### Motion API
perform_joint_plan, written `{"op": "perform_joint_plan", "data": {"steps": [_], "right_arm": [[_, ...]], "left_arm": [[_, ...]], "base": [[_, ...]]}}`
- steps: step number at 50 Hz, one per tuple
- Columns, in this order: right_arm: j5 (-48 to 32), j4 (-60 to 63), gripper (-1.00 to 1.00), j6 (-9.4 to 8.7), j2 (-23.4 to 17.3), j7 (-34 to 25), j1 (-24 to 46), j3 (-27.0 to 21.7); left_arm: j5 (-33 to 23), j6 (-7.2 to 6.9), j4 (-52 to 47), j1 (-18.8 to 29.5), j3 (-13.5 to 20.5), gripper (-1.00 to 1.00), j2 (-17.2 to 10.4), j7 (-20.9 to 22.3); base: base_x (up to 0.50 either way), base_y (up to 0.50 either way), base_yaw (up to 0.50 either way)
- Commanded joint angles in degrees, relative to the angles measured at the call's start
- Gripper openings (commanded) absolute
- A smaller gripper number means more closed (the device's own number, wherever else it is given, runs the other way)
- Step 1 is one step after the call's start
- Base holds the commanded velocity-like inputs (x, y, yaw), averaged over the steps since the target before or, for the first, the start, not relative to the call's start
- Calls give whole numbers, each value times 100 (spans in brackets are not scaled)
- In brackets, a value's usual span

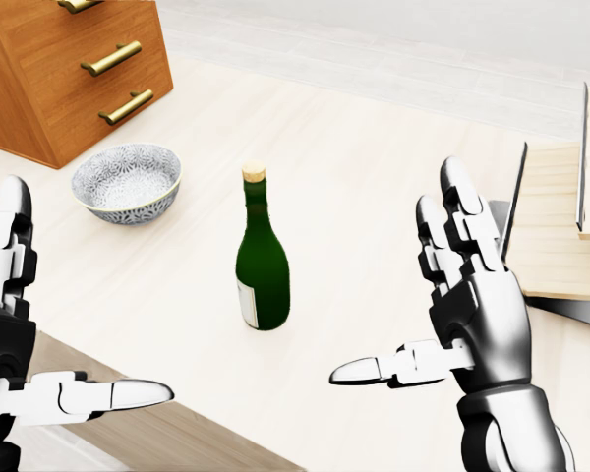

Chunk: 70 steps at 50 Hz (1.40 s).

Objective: Put the wine bottle on the wine rack.

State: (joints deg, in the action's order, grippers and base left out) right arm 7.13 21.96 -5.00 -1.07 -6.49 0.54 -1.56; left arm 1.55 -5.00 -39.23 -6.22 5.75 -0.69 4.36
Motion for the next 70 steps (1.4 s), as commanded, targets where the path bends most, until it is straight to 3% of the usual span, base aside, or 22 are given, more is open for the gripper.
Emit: {"op": "perform_joint_plan", "data": {"steps": [1, 58, 70], "right_arm": [[-39, -67, 100, 0, 21, 26, 24, 17], [27, 67, 100, 0, 49, 48, 83, 142], [-61, -147, 100, 0, -80, 44, 673, 47]], "left_arm": [[43, 0, -60, -18, 71, 100, 5, 12], [38, 0, -33, -69, 32, 100, 15, 46], [69, 0, -49, -112, 73, 100, 22, 64]], "base": [[0, 0, 50], [11, -1, 1], [0, 0, 0]]}}
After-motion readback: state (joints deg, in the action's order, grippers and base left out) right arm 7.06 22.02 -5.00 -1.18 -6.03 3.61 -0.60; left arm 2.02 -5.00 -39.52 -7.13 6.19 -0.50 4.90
